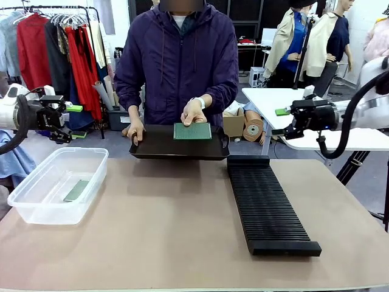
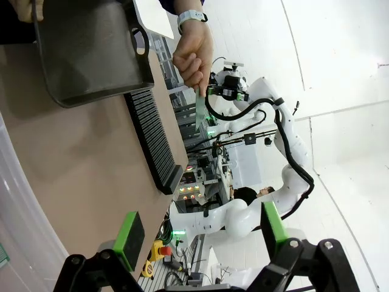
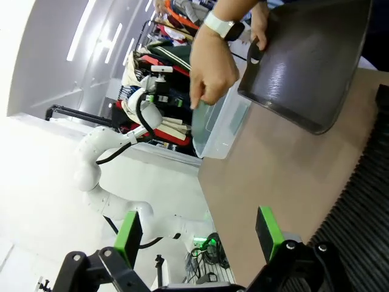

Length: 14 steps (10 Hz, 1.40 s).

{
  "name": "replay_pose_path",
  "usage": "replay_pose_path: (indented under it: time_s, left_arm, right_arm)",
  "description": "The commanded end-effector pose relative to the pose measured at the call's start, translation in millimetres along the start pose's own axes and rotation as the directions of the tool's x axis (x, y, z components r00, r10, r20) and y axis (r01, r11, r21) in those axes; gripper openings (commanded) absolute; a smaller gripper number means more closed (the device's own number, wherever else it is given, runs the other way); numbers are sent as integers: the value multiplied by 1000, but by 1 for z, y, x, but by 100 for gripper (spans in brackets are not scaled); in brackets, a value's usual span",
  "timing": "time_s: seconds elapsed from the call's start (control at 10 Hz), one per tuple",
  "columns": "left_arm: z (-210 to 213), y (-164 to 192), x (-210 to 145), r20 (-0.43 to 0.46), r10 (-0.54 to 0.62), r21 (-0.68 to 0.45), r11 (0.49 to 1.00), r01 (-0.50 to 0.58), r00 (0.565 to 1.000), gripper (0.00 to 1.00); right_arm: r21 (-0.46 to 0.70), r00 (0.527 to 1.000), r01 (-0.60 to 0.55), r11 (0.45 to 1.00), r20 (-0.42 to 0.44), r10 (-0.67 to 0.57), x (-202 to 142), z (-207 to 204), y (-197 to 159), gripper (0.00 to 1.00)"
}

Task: Sort PCBs into racks and boxes based on the side picked up.
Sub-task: Pick up the Blank PCB handed by the Human.

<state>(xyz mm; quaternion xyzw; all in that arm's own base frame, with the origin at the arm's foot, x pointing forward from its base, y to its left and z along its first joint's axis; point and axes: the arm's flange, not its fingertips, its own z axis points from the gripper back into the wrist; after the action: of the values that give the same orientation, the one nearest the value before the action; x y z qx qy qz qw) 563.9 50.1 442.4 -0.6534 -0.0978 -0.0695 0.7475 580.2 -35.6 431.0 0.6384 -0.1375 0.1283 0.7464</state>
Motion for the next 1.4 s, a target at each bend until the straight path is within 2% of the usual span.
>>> replay_pose_path:
  time_s: [0.0, 0.2, 0.6, 0.8, 1.3]
  left_arm:
    - [1, -1, 1, 3, -4, 3, 1000, 4, 1000, 100]
    - [1, -1, 1, 3, -4, 3, 1000, 4, 1000, 100]
    - [1, -1, 1, 3, -4, 3, 1000, 4, 1000, 100]
    - [1, -1, 1, 3, -4, 3, 1000, 4, 1000, 100]
    - [1, -1, 1, 3, -4, 3, 1000, 4, 1000, 100]
  right_arm:
    - [37, 1000, -30, 999, 3, 30, 24, -15, -13, 100]
    - [64, 997, -57, 996, -38, 60, 36, -33, -25, 100]
    - [120, 996, -38, 992, -75, 47, 48, -65, -42, 100]
    - [127, 999, -8, 992, -33, 12, 51, -83, -45, 100]
    - [101, 999, 31, 994, -33, -28, 46, -130, -41, 100]
